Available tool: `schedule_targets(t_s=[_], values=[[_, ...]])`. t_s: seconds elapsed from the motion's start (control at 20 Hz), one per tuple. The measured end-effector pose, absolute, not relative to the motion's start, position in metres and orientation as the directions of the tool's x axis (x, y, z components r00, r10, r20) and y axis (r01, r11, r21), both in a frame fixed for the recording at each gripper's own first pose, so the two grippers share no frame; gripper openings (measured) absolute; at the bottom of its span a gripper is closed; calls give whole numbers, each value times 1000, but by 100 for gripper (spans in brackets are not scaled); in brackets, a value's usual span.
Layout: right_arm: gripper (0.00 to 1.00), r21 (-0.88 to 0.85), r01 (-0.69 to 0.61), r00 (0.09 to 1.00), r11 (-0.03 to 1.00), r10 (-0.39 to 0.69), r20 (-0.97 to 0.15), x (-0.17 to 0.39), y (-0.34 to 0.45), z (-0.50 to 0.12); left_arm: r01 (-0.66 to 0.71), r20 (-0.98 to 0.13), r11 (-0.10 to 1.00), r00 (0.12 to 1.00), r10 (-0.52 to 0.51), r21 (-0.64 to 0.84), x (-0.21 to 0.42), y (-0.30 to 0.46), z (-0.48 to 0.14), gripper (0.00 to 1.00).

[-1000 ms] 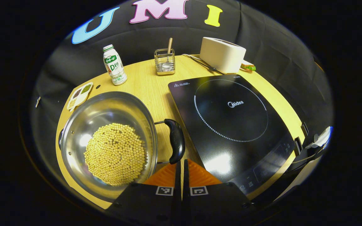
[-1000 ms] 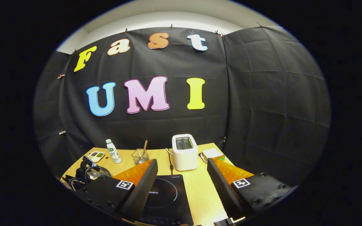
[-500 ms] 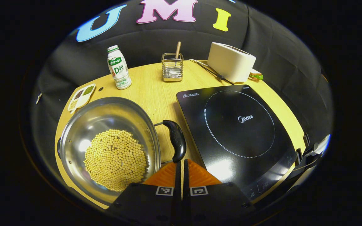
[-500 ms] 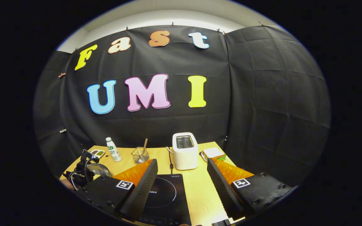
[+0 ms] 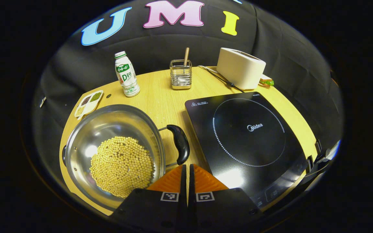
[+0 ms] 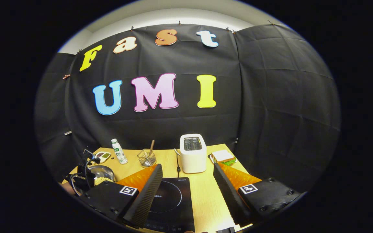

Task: First push the handle of the pot to place it horizontally, then grasp the pot with both hands and set it on the induction cooktop.

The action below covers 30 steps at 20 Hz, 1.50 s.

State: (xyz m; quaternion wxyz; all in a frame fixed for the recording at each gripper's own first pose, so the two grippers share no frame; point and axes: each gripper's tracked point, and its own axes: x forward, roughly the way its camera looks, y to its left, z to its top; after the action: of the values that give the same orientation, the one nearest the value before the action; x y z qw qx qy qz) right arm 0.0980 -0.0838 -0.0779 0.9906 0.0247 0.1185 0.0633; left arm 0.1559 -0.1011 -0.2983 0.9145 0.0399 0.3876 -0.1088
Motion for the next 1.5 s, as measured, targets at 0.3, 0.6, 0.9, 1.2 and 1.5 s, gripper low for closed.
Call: schedule_targets(t_s=[0.3,0.6,0.9,1.2,1.5], values=[[98,138,-232,909,963,265,-321,107,-63,-118,18,-623,998,780,-56,-67,115,-80,-238,5],[99,179,-348,829,920,391,-400,102,-19,-156,-203,-497,970,860,114,-130,79,-17,-165,30],[99,211,-414,775,886,464,-429,98,42,-156,-243,-417,964,891,177,-111,62,39,-137,95],[99,238,-409,752,881,473,-458,105,113,-156,-194,-406,979,901,155,-55,75,98,-139,95],[99,307,-337,679,890,456,-575,98,180,-190,-98,-396,994,915,74,-40,94,154,-154,96]])
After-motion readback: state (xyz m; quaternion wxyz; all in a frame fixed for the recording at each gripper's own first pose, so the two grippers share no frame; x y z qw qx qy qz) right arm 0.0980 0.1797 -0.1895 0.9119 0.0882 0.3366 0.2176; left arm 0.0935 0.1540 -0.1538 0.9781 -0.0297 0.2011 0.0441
